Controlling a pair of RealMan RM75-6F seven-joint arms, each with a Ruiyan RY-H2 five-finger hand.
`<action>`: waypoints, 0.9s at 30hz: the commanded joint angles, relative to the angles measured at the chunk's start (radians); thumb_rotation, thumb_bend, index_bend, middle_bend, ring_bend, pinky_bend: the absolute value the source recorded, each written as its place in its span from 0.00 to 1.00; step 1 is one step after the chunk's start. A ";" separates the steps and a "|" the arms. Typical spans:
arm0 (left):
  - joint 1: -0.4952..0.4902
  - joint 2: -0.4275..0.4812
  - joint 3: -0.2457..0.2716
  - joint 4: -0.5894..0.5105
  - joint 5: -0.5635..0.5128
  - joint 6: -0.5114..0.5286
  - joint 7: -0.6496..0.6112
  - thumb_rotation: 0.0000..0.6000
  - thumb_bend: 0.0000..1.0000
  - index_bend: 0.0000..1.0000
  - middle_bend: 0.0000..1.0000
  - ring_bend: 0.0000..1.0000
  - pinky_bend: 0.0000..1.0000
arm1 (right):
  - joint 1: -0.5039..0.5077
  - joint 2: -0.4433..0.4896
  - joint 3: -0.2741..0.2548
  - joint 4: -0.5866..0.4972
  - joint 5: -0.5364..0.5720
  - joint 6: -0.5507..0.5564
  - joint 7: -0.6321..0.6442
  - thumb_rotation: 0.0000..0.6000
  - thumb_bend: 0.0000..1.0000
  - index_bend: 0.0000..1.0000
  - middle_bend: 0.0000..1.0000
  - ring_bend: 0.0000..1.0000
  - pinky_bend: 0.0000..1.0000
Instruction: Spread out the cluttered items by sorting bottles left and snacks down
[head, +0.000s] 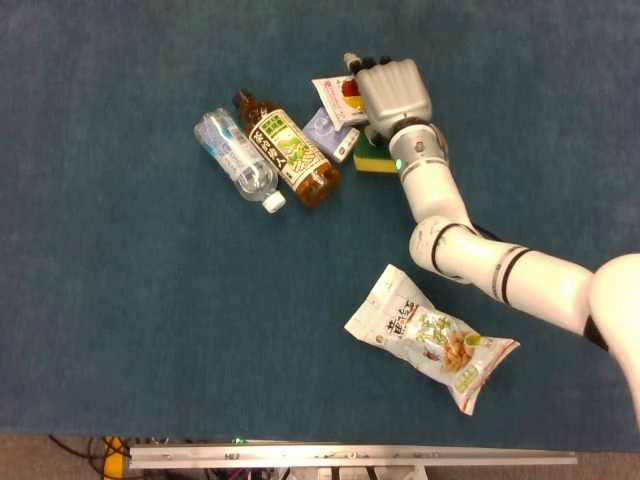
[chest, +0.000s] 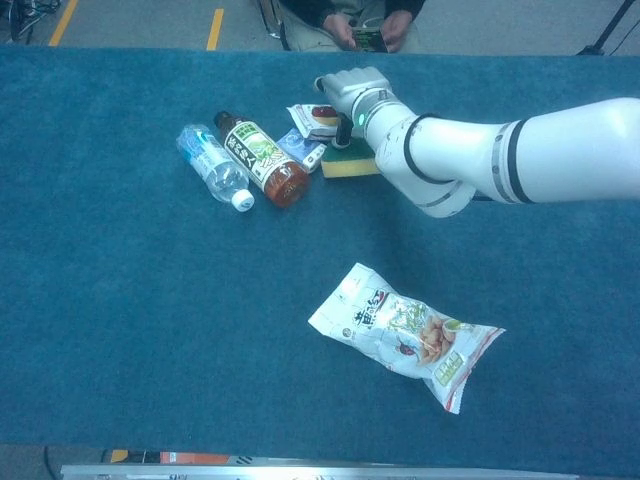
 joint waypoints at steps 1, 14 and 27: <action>0.003 0.001 0.000 -0.001 0.001 0.005 -0.001 1.00 0.26 0.20 0.15 0.05 0.16 | 0.018 -0.006 0.002 0.015 0.041 -0.020 -0.029 1.00 0.17 0.02 0.29 0.25 0.41; 0.008 -0.003 0.000 0.009 0.009 0.012 -0.013 1.00 0.26 0.20 0.15 0.05 0.16 | -0.018 0.071 -0.029 -0.090 -0.009 0.013 0.013 1.00 0.23 0.24 0.51 0.53 0.59; 0.005 -0.012 0.000 0.015 0.023 0.014 -0.017 1.00 0.26 0.20 0.15 0.05 0.16 | -0.130 0.267 -0.079 -0.418 -0.189 0.117 0.138 1.00 0.23 0.27 0.54 0.58 0.64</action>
